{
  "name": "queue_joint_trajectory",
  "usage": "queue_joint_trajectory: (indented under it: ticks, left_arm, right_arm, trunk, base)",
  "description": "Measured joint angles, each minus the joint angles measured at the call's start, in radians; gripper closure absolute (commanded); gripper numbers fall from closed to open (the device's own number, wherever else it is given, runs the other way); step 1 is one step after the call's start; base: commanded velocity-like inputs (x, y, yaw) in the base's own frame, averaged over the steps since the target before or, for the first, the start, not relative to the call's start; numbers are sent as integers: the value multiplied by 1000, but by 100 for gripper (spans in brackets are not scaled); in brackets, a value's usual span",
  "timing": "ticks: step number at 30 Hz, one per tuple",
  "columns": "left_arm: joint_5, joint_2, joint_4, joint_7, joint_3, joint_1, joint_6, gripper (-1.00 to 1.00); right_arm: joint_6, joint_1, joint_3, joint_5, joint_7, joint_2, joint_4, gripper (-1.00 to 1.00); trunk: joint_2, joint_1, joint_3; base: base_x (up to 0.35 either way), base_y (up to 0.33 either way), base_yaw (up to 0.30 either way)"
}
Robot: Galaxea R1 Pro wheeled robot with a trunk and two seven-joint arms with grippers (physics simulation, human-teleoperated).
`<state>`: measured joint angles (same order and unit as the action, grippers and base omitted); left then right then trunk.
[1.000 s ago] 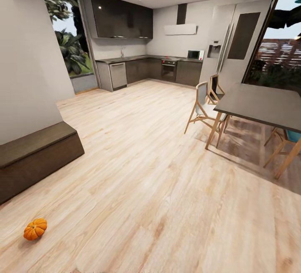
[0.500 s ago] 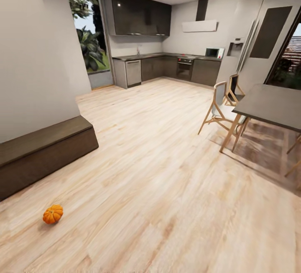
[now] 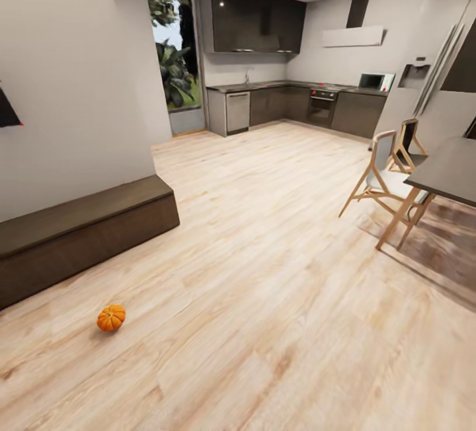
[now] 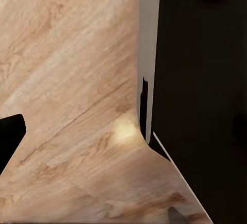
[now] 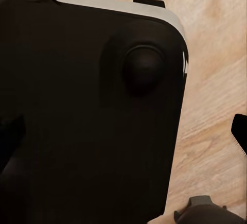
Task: Place each of the two pumpkins and all three candles from the living room inside a cabinet in the living room (use any cabinet), then make sure every cabinet is closed, and position the cauldron so it is next to a table in the living room.
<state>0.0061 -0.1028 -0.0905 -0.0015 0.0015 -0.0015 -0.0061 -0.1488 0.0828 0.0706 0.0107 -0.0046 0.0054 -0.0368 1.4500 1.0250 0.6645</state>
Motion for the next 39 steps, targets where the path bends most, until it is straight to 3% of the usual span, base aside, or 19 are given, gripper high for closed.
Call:
queue_joint_trajectory:
  ticks: [29,36,39]
  left_arm:
    - [0,3,-28,0,1,0,0,-100]
    - [2,52,-52,0,3,0,-14,-100]
    - [2,59,-50,-2,4,0,-14,-100]
  right_arm:
    - [-37,0,-2,-2,-2,-1,0,-100]
    - [-37,0,-1,-2,-2,-3,1,-100]
    - [-37,0,-2,-2,-2,-4,1,-100]
  trunk:
    - [0,0,24]
    - [0,0,30]
    - [0,0,33]
  base:
    - [0,0,259]
    - [0,0,259]
    - [0,0,259]
